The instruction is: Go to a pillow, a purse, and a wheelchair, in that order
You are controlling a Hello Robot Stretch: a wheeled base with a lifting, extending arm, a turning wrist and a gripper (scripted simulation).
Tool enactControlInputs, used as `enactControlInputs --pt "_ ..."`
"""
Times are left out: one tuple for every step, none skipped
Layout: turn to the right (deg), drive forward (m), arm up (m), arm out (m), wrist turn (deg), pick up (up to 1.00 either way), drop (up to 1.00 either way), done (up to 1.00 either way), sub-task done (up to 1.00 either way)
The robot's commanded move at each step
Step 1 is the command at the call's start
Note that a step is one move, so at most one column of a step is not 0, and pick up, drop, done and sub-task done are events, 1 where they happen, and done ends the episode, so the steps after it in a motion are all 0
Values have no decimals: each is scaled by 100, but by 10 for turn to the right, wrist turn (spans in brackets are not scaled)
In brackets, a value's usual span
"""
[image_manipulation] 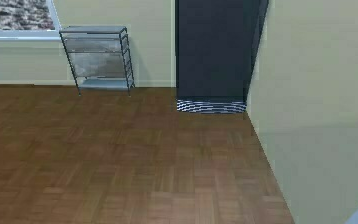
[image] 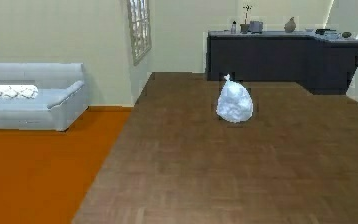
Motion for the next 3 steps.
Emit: enactControlInputs --pt "90 0 0 0 0 0 0 0 0" --pt "0 20 0 0 0 0 0 0 0" --pt "-150 0 0 0 0 0 0 0 0"
